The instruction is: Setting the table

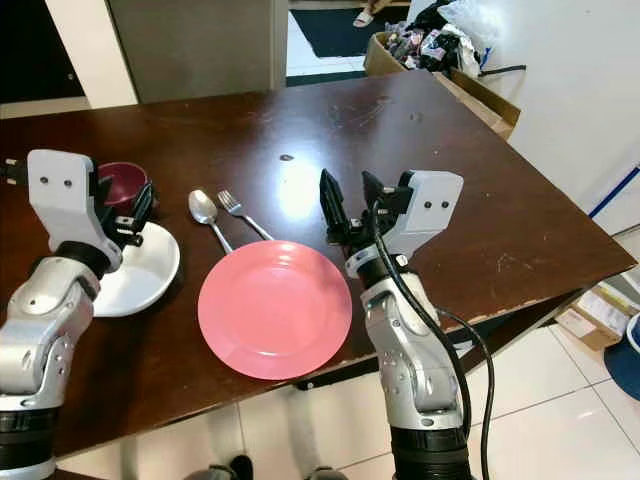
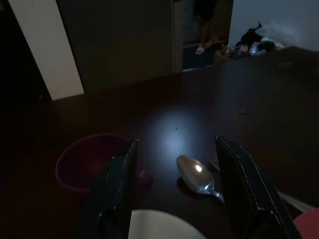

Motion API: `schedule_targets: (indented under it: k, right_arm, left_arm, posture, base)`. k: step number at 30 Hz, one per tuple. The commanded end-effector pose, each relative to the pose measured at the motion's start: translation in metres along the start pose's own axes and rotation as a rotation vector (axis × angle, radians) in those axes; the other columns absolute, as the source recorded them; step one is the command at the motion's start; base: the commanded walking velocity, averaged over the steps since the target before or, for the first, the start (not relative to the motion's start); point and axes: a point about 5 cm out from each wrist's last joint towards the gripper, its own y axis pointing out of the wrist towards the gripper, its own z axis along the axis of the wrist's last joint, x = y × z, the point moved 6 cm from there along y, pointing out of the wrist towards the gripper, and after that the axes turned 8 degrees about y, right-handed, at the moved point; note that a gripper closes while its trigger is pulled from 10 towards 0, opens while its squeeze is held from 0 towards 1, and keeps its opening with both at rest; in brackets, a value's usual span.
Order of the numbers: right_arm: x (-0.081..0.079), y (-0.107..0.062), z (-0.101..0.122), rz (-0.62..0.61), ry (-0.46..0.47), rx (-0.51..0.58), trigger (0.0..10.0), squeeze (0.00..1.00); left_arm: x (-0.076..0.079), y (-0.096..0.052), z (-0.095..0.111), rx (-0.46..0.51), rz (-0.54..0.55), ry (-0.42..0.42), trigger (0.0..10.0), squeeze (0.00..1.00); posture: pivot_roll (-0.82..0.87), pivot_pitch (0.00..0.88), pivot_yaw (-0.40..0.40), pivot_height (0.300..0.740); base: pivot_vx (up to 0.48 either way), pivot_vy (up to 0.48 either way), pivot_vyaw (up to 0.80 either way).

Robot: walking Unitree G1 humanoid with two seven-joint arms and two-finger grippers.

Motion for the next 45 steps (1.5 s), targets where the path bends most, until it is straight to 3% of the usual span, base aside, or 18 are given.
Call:
schedule_targets:
  k: [1, 12, 45]
  right_arm:
    - [0.0001, -0.0004, 0.0018, 0.000, -0.001, 0.005, 10.0, 0.00]
    - [0.0008, -0.0006, 0.0026, -0.008, 0.011, 0.013, 10.0, 0.00]
    - [0.0027, 0.0032, -0.0029, -0.020, 0.095, 0.012, 10.0, 0.00]
  left_arm:
    - [0.0039, 0.0011, 0.0007, 0.002, -0.014, 0.008, 10.0, 0.00]
    - [0.0086, 0.0023, 0.0019, 0.006, -0.031, 0.003, 10.0, 0.00]
    - [0.0112, 0.0027, 0.0057, 0.019, -0.049, 0.016, 10.0, 0.00]
  posture:
    - [-0.08, 0.055, 0.059, 0.740]
    - [-0.08, 0.056, 0.066, 0.740]
    - [-0.07, 0.037, 0.081, 0.740]
  base:
    - [0.000, 0.000, 0.00]
    - [0.000, 0.000, 0.00]
    - [-0.396, 0.000, 0.00]
